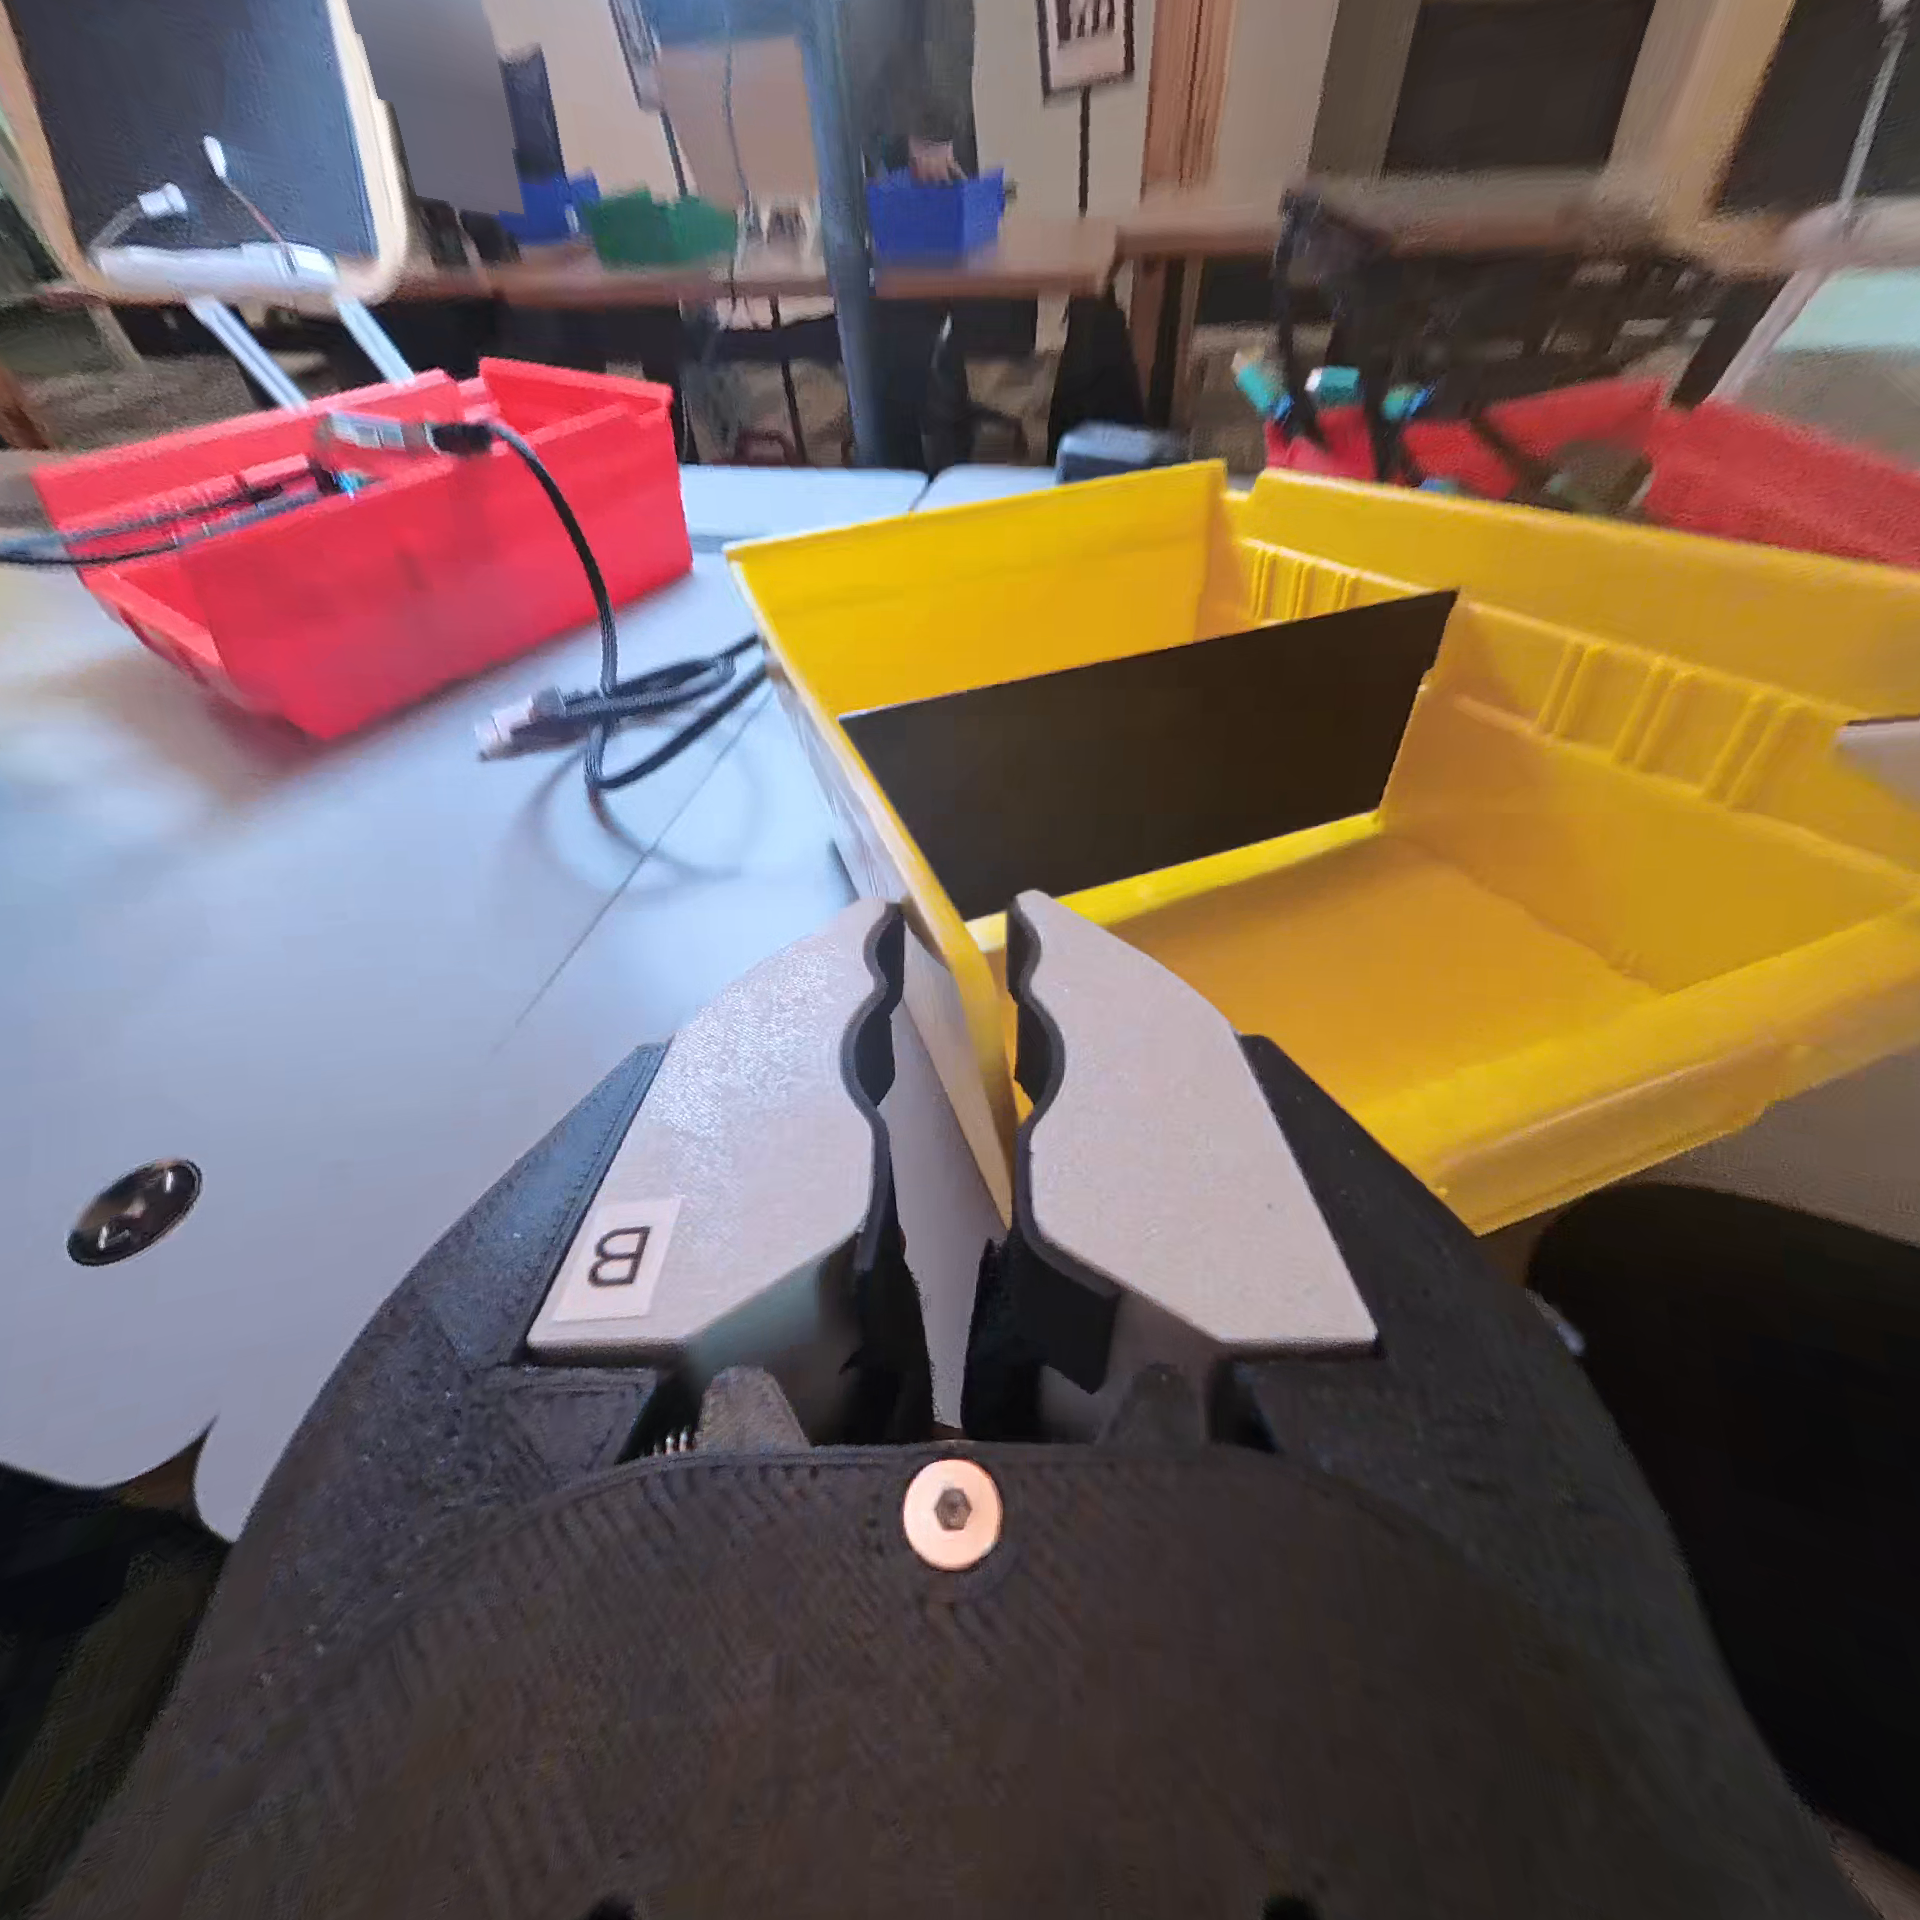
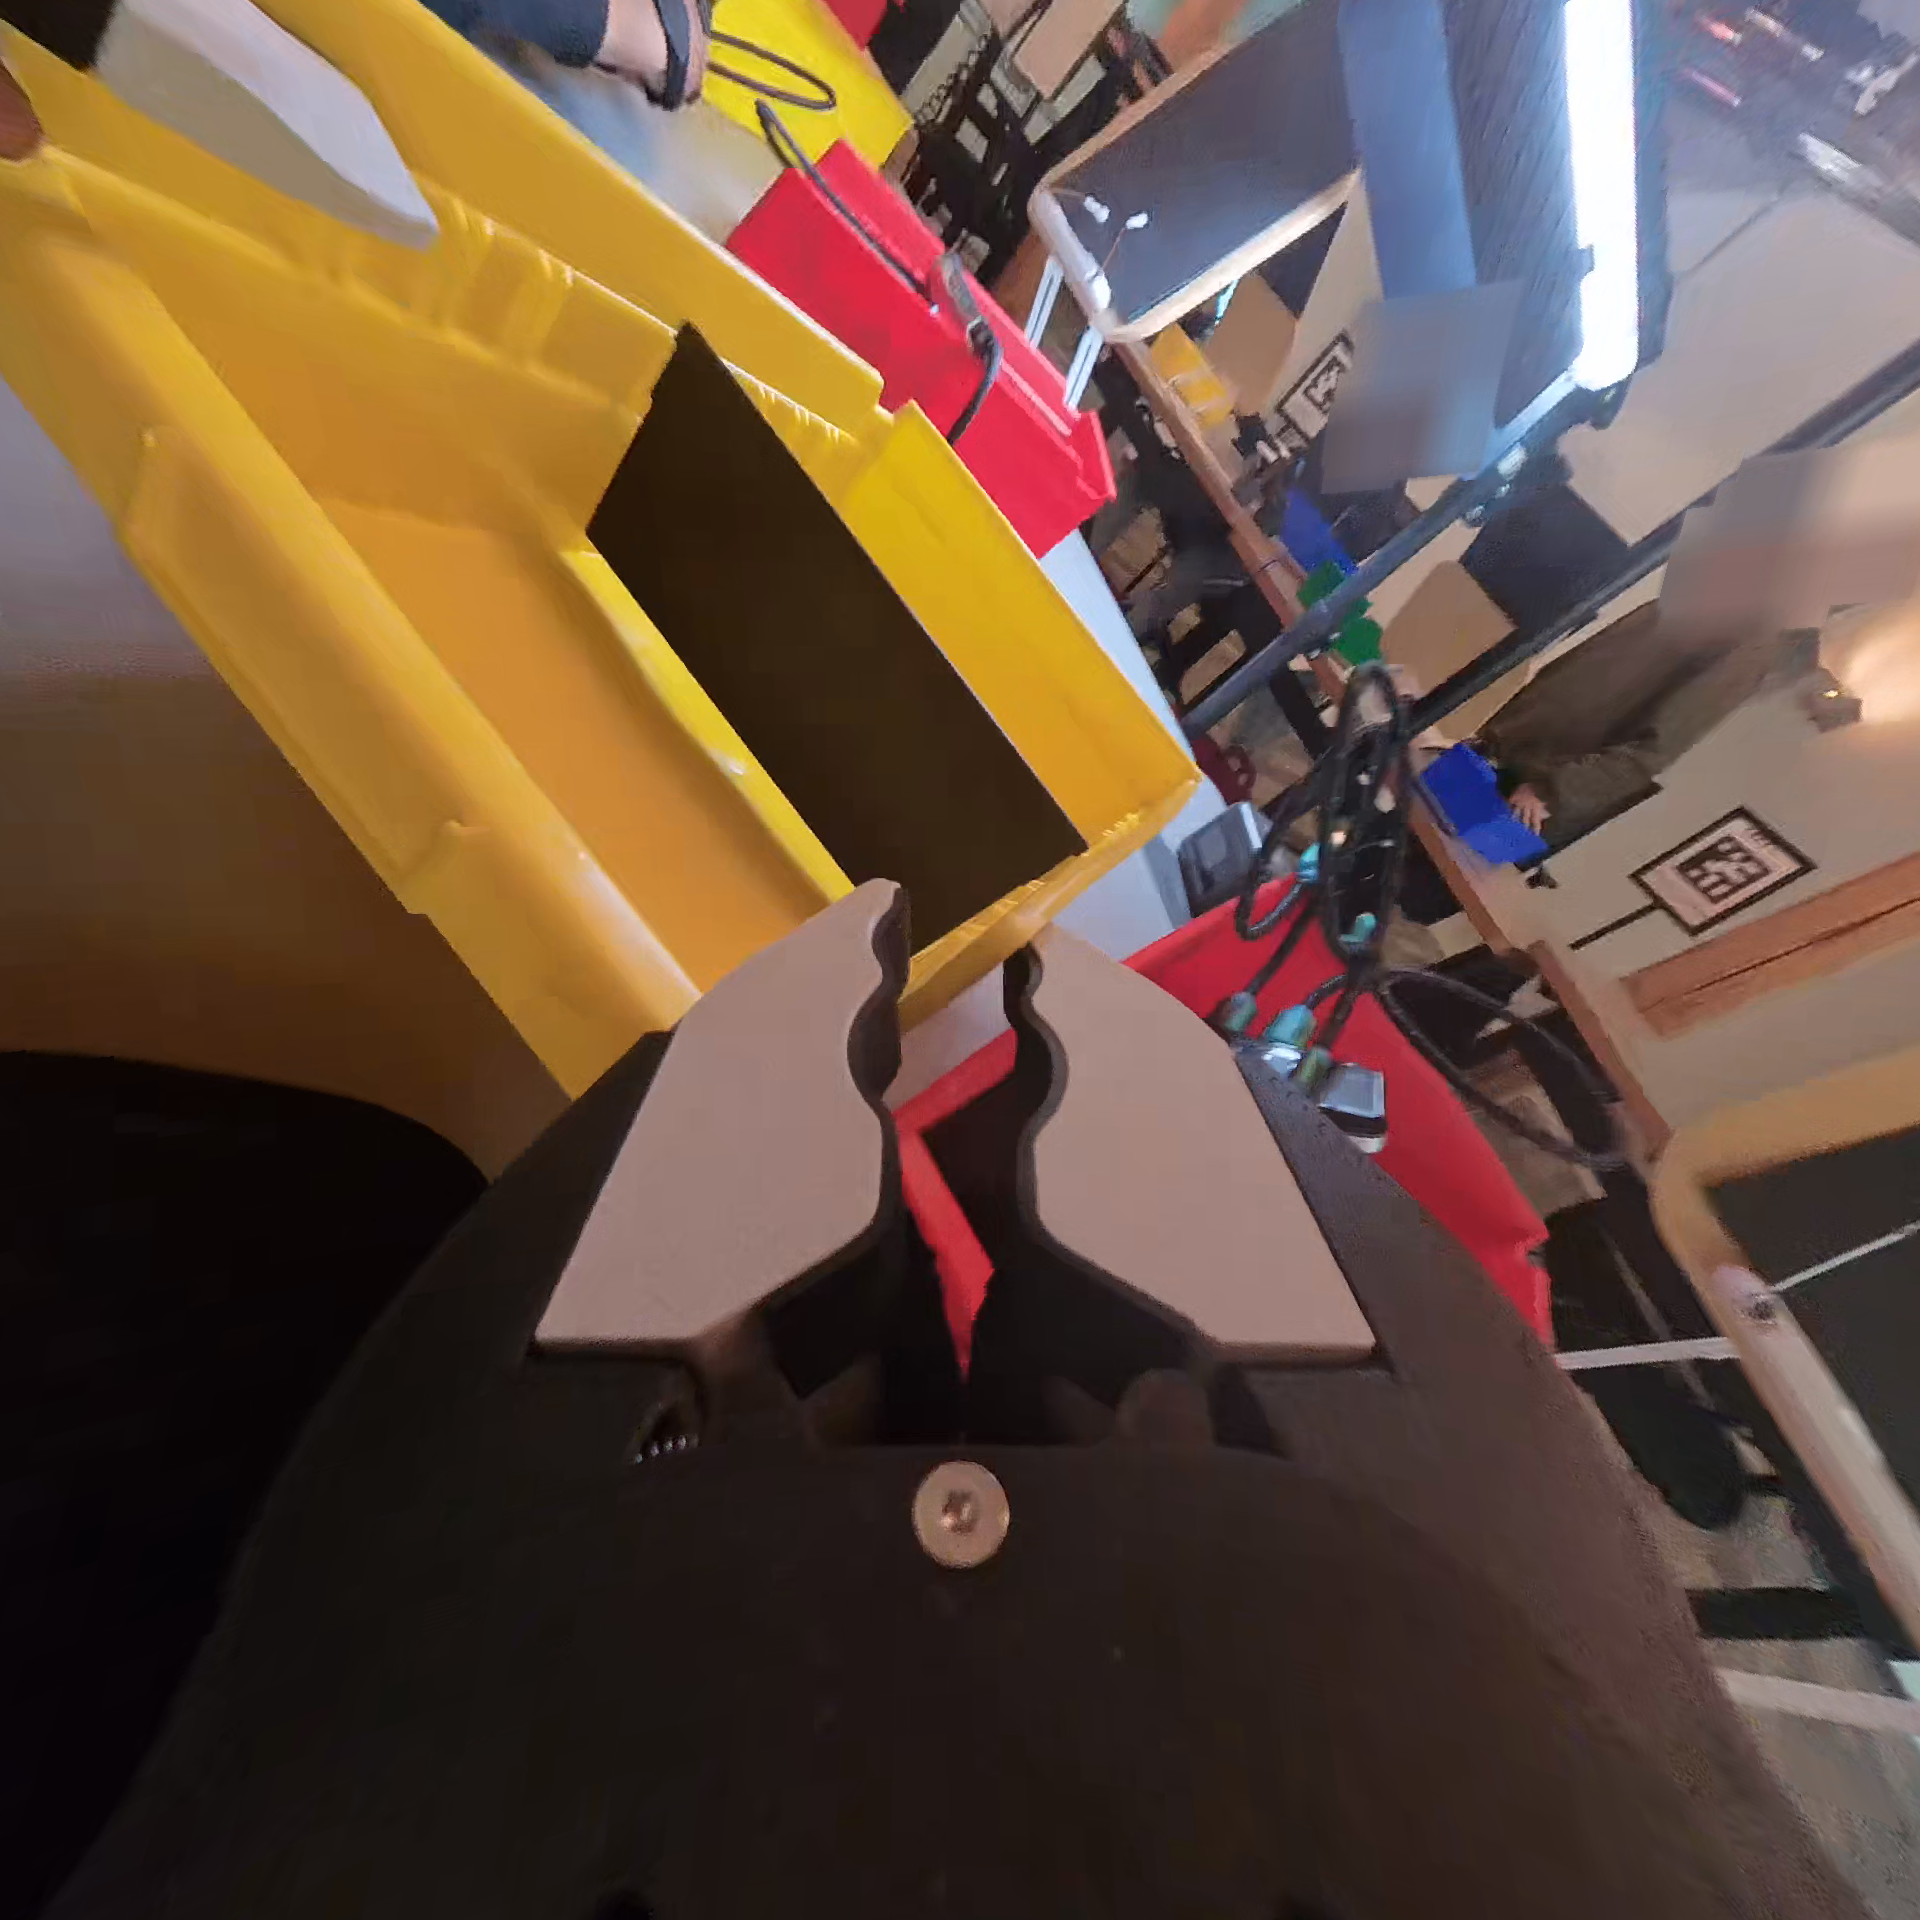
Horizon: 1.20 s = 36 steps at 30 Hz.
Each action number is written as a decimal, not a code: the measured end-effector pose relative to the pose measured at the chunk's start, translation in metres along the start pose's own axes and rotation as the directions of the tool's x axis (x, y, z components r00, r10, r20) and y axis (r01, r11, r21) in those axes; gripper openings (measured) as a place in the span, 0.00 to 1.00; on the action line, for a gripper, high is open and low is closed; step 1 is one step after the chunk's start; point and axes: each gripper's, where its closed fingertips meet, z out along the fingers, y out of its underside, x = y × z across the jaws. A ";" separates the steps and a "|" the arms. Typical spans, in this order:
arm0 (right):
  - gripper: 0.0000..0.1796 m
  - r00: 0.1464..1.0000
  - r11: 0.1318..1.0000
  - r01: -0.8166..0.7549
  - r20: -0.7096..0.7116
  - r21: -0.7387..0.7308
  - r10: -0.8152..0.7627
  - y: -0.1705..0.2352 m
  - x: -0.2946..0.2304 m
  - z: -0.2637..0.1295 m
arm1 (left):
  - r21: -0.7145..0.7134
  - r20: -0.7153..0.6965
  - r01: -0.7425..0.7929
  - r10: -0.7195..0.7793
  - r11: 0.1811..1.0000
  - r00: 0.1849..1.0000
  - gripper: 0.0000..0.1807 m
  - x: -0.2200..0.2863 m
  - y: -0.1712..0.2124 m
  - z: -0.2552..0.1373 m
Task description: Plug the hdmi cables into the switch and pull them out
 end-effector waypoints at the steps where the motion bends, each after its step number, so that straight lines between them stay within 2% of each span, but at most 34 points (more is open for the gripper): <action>1: 0.09 1.000 1.000 0.013 -0.015 0.011 -0.013 -0.006 0.005 -0.005 | 0.049 0.004 -0.003 0.003 0.999 1.000 0.09 0.002 -0.011 -0.006; 4: 0.09 0.989 0.994 0.082 -0.129 0.073 -0.072 -0.027 0.029 -0.027 | 0.217 0.079 -0.051 0.035 0.975 0.996 0.08 0.011 -0.048 -0.026; 6: 0.08 0.968 0.984 0.139 -0.226 0.111 -0.111 -0.040 0.051 -0.052 | 0.347 0.077 -0.059 0.034 0.936 0.996 0.07 0.029 -0.077 -0.042; 11: 0.08 0.897 0.958 0.261 -0.398 0.121 -0.194 -0.048 0.103 -0.142 | 0.562 -0.085 -0.030 0.094 0.826 0.992 0.10 0.106 -0.137 -0.071; 15: 0.08 0.824 0.968 0.249 -0.531 0.022 -0.200 -0.019 0.145 -0.228 | 0.622 -0.248 -0.005 0.203 0.783 0.947 0.11 0.198 -0.172 -0.072; 19: 0.08 0.726 0.987 0.118 -0.668 -0.111 -0.162 0.044 0.186 -0.308 | 0.619 -0.410 0.000 0.323 0.785 0.853 0.12 0.310 -0.188 -0.049; 23: 0.07 0.645 0.984 -0.023 -0.755 -0.176 -0.120 0.121 0.211 -0.370 | 0.530 -0.578 -0.011 0.371 0.848 0.727 0.11 0.421 -0.174 -0.003; 27: 0.06 0.580 0.959 -0.195 -0.813 -0.207 -0.058 0.210 0.214 -0.399 | 0.482 -0.586 -0.128 0.428 0.867 0.688 0.10 0.499 -0.119 0.035; 30: 0.06 0.618 0.915 -0.272 -0.783 -0.298 -0.071 0.249 0.204 -0.401 | 0.494 -0.546 -0.260 0.529 0.829 0.650 0.10 0.521 -0.071 0.055; 32: 0.05 0.648 0.883 -0.335 -0.761 -0.328 -0.037 0.262 0.199 -0.397 | 0.368 -0.659 -0.210 0.413 0.906 0.629 0.10 0.528 -0.044 0.063; 33: 0.05 0.661 0.857 -0.375 -0.750 -0.354 -0.021 0.272 0.194 -0.396 | 0.354 -0.686 -0.180 0.386 0.918 0.617 0.11 0.529 -0.039 0.063; 36: 0.06 0.698 0.818 -0.426 -0.715 -0.387 0.025 0.289 0.183 -0.390 | 0.396 -0.643 -0.256 0.466 0.882 0.608 0.12 0.528 -0.032 0.067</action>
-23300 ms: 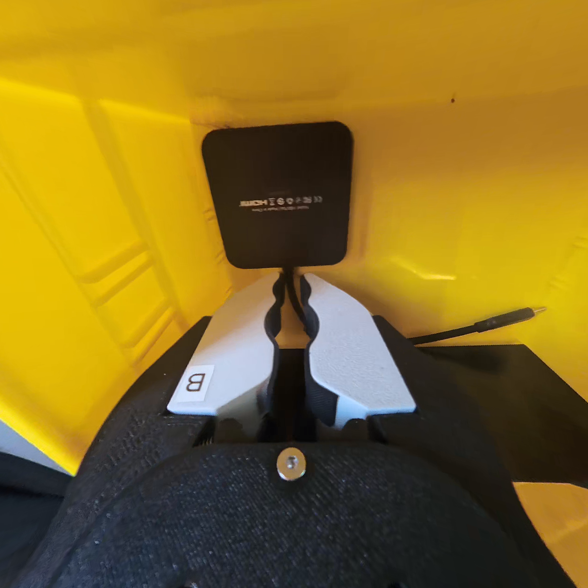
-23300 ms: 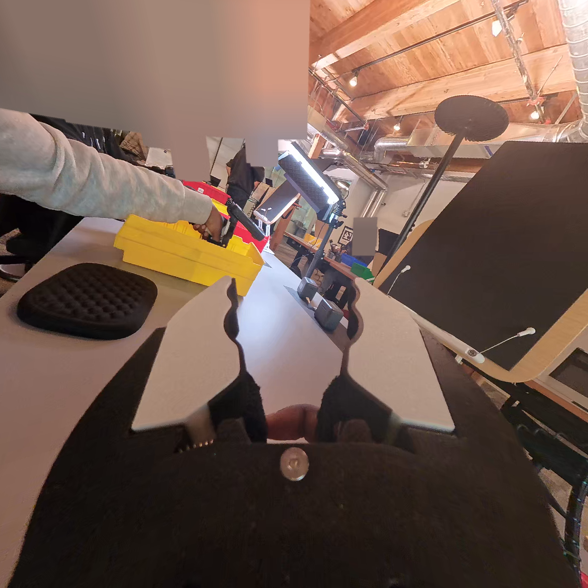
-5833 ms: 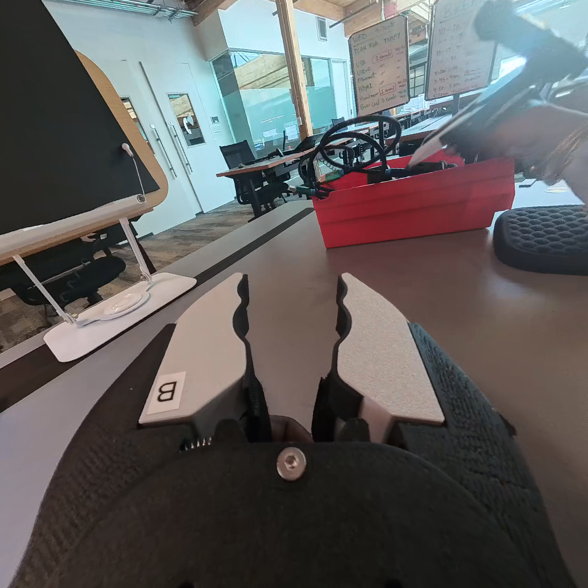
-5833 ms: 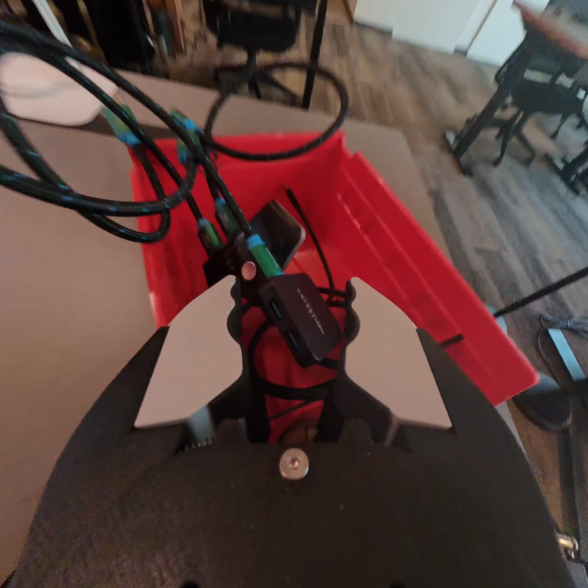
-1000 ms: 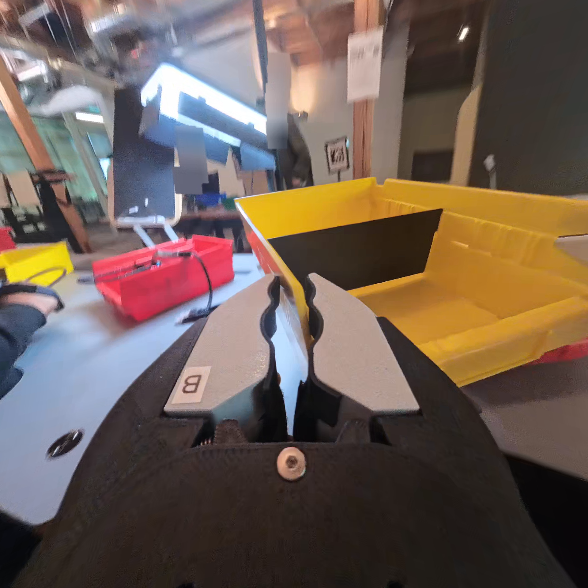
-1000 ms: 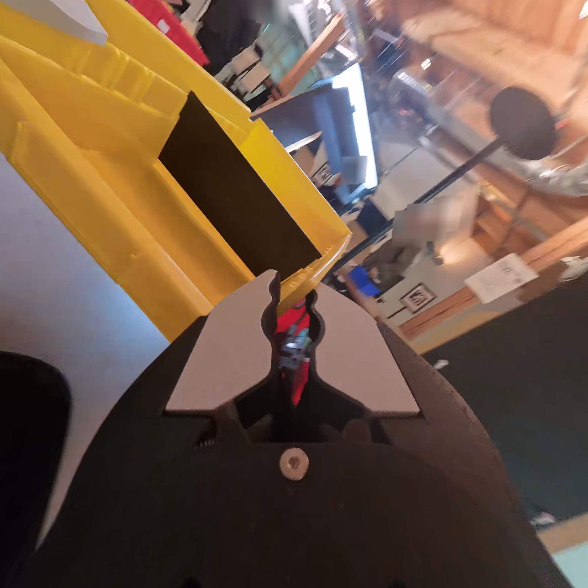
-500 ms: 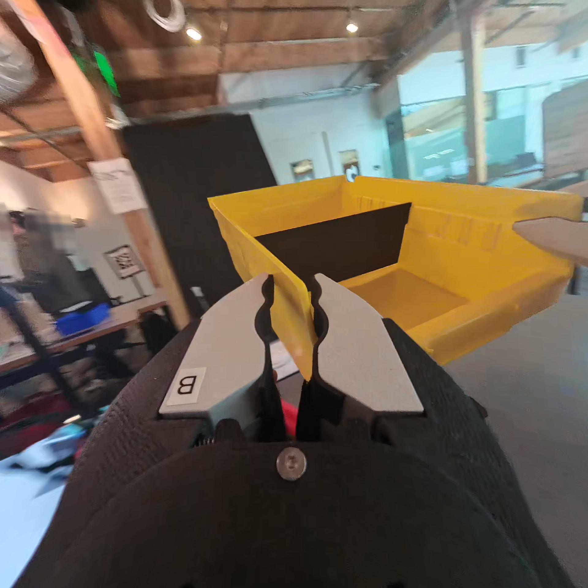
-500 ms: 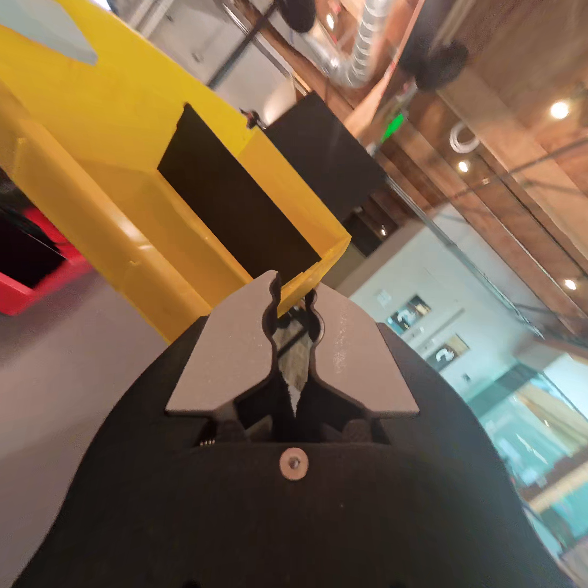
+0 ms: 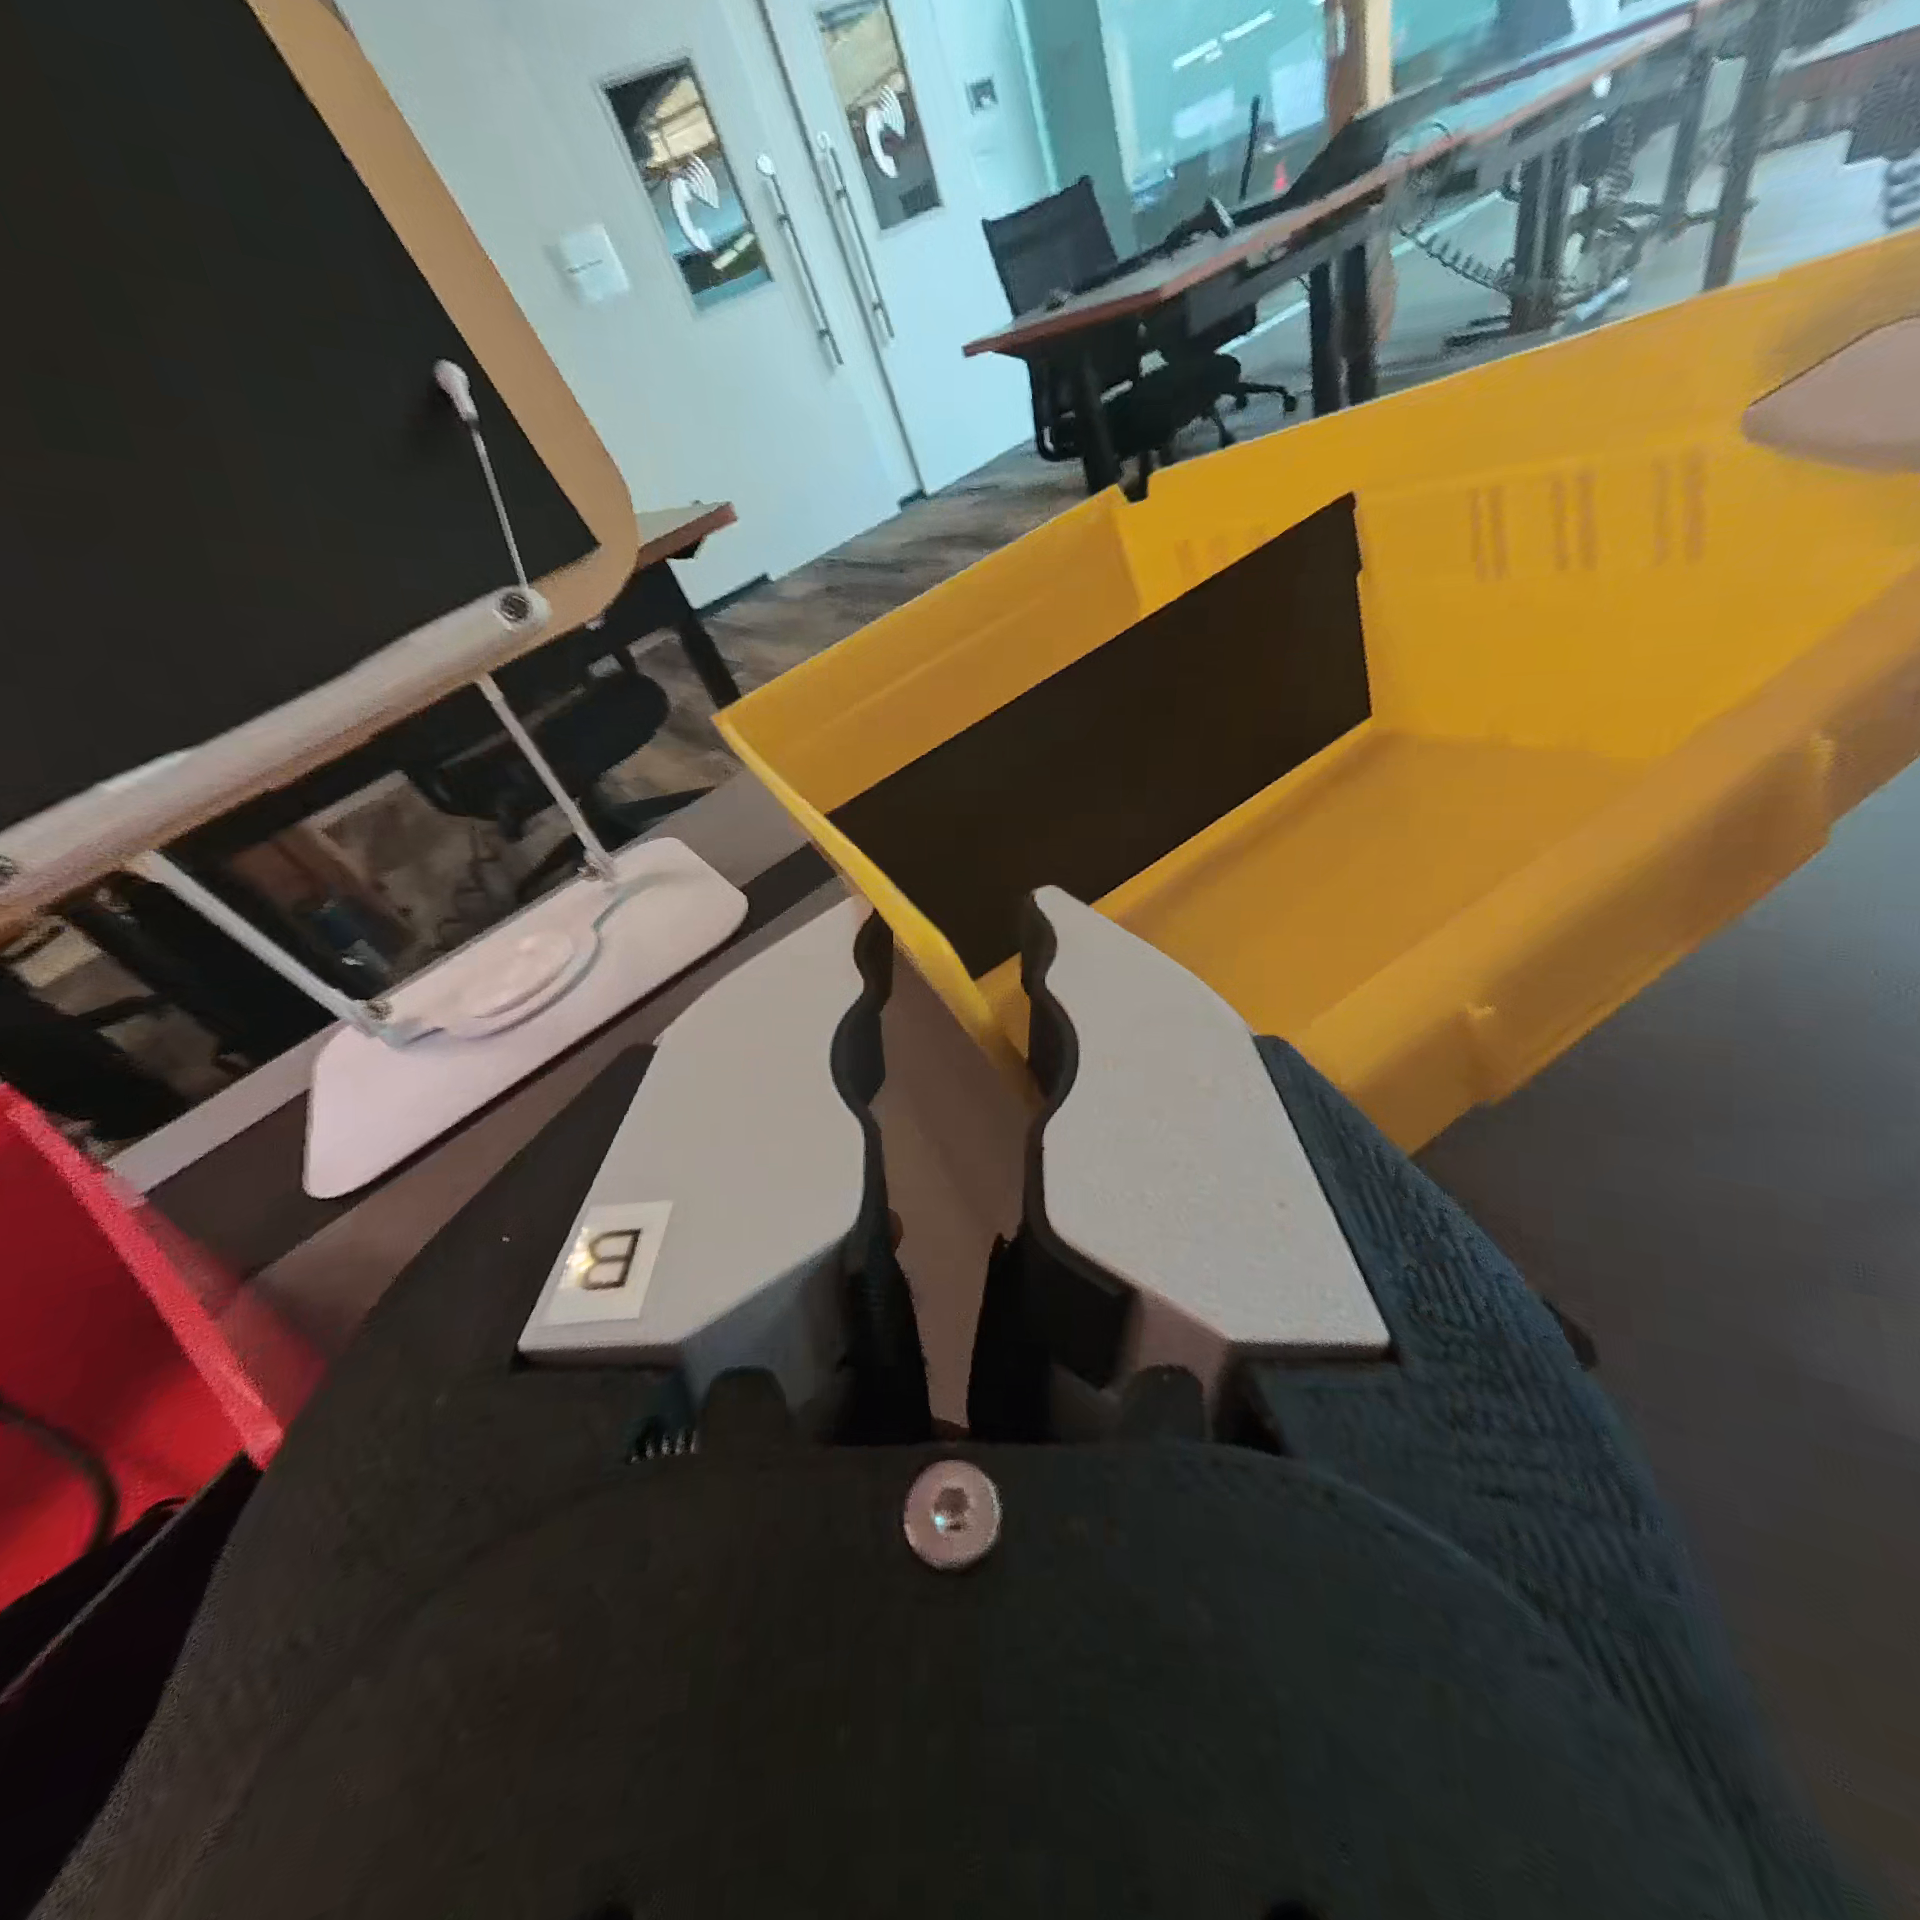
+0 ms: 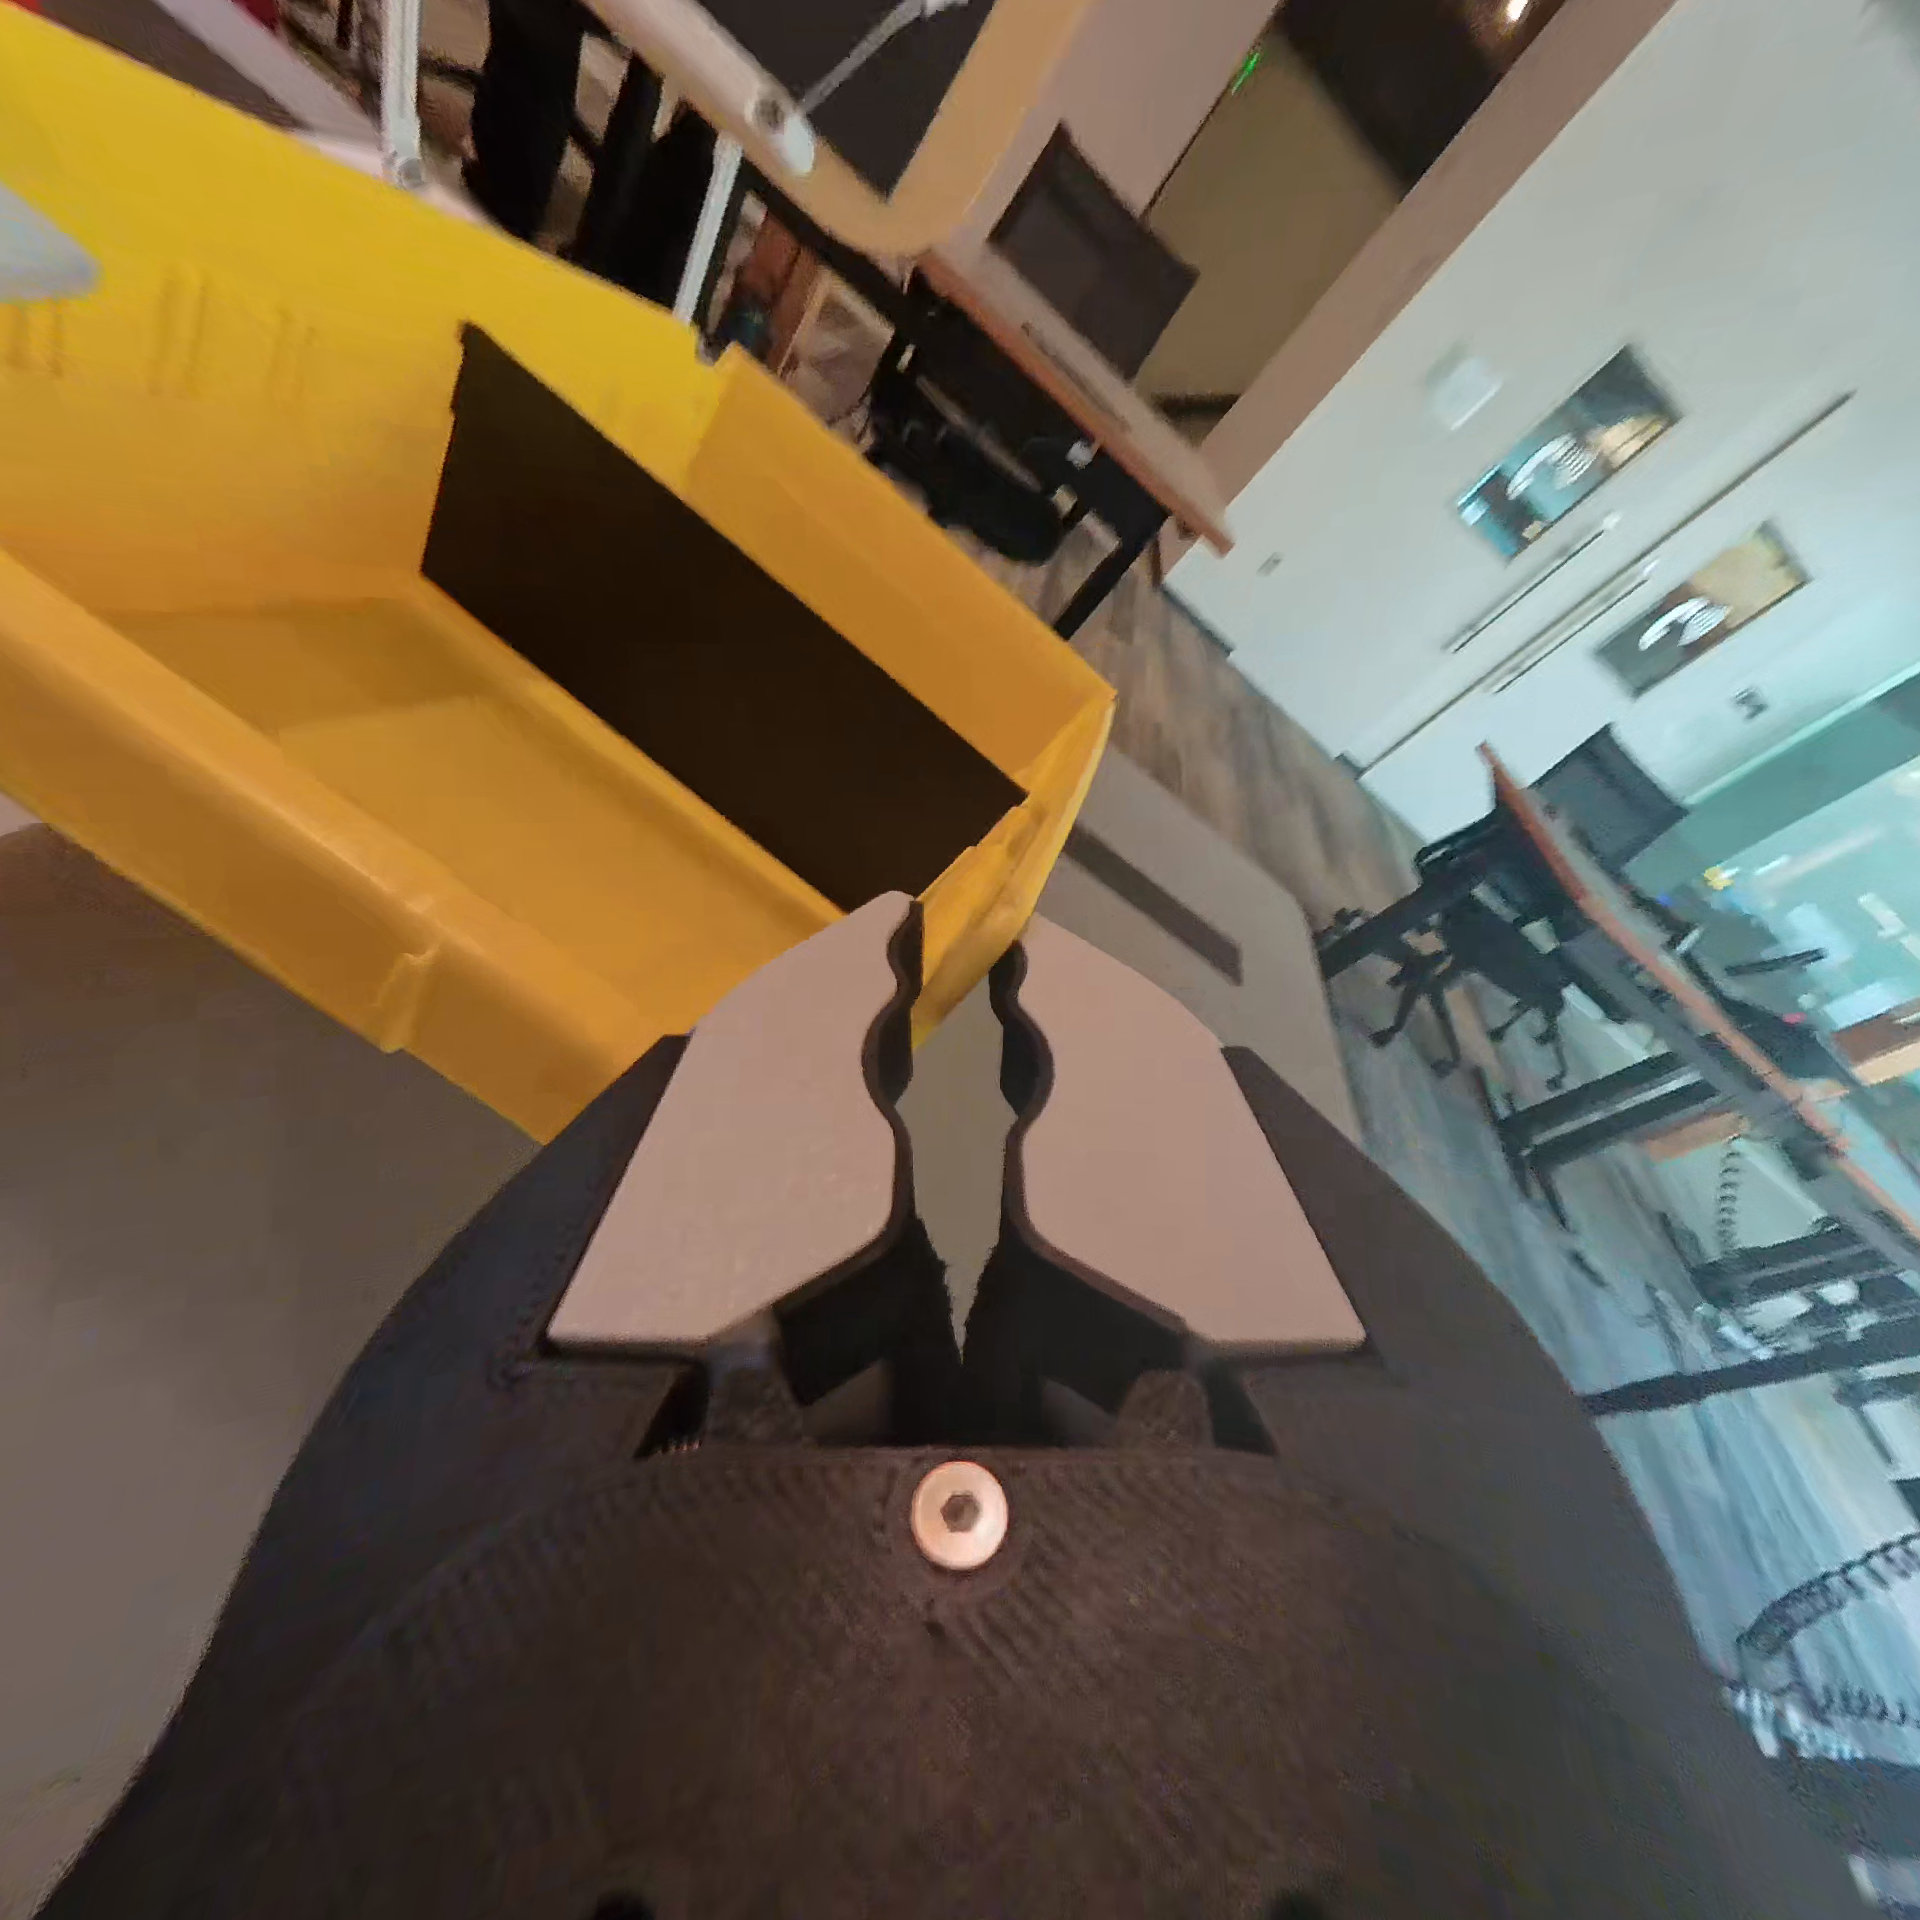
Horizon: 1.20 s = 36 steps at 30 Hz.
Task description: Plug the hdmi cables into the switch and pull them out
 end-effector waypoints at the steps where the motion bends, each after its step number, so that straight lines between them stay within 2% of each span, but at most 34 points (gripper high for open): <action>1: 0.07 1.000 0.999 -0.013 0.024 -0.048 0.014 0.008 -0.003 0.003 | -0.009 -0.029 0.020 -0.020 1.000 0.999 0.14 0.003 0.003 0.001; 5: 0.08 0.987 0.977 -0.036 0.145 -0.209 0.068 0.039 -0.021 0.009 | -0.066 -0.102 0.035 -0.042 0.997 0.994 0.15 0.011 0.018 0.003; 8: 0.13 0.982 0.965 -0.067 0.153 -0.252 0.108 0.047 -0.023 0.011 | -0.114 -0.165 0.020 -0.039 0.993 0.986 0.18 0.018 0.028 0.006; 11: 0.19 0.989 0.985 -0.137 0.045 -0.103 0.143 0.027 0.001 0.007 | -0.030 -0.220 0.043 -0.048 0.999 0.974 0.31 0.017 0.008 -0.003; 13: 0.32 0.992 0.988 -0.125 0.018 0.089 0.124 0.000 0.011 -0.001 | 0.047 -0.204 0.006 0.004 0.999 0.979 0.36 0.008 -0.010 -0.015; 15: 0.43 1.000 0.949 -0.017 0.028 0.316 0.009 -0.033 0.000 -0.015 | 0.112 -0.128 -0.095 0.110 0.989 0.986 0.40 -0.008 -0.024 -0.030; 17: 0.42 0.985 0.888 0.107 0.073 0.448 -0.155 -0.053 -0.034 -0.027 | 0.113 -0.059 -0.214 0.221 0.970 0.973 0.43 -0.020 -0.025 -0.045; 18: 0.39 0.960 0.887 0.169 0.131 0.430 -0.246 -0.052 -0.057 -0.026 | 0.076 -0.046 -0.254 0.258 0.964 0.965 0.46 -0.024 -0.018 -0.053; 20: 0.45 0.887 0.906 0.294 0.266 0.304 -0.377 -0.034 -0.099 -0.018 | -0.042 -0.017 -0.335 0.335 0.941 0.942 0.50 -0.035 0.007 -0.071; 23: 0.47 0.756 0.851 0.485 0.394 0.200 -0.523 -0.003 -0.146 -0.006 | -0.246 0.045 -0.480 0.505 0.842 0.862 0.51 -0.062 0.055 -0.102; 27: 0.34 0.673 0.732 0.666 0.305 0.145 -0.673 0.012 -0.154 0.008 | -0.548 -0.013 -0.496 0.586 0.674 0.810 0.49 -0.097 0.131 -0.131; 28: 0.33 0.671 0.723 0.678 0.289 0.134 -0.683 0.013 -0.152 0.010 | -0.606 -0.011 -0.477 0.593 0.636 0.805 0.41 -0.109 0.144 -0.135; 30: 0.31 0.679 0.724 0.683 0.285 0.095 -0.677 0.017 -0.149 0.014 | -0.663 0.010 -0.451 0.610 0.598 0.793 0.37 -0.129 0.153 -0.137; 32: 0.30 0.691 0.727 0.685 0.275 0.047 -0.669 0.022 -0.142 0.018 | -0.702 -0.008 -0.447 0.621 0.555 0.784 0.27 -0.137 0.163 -0.138; 35: 0.23 0.689 0.710 0.705 0.251 -0.010 -0.680 0.029 -0.134 0.024 | -0.710 -0.036 -0.501 0.685 0.495 0.727 0.23 -0.143 0.166 -0.137; 36: 0.18 0.689 0.703 0.711 0.224 -0.020 -0.689 0.027 -0.130 0.025 | -0.707 -0.039 -0.504 0.685 0.496 0.728 0.23 -0.143 0.165 -0.137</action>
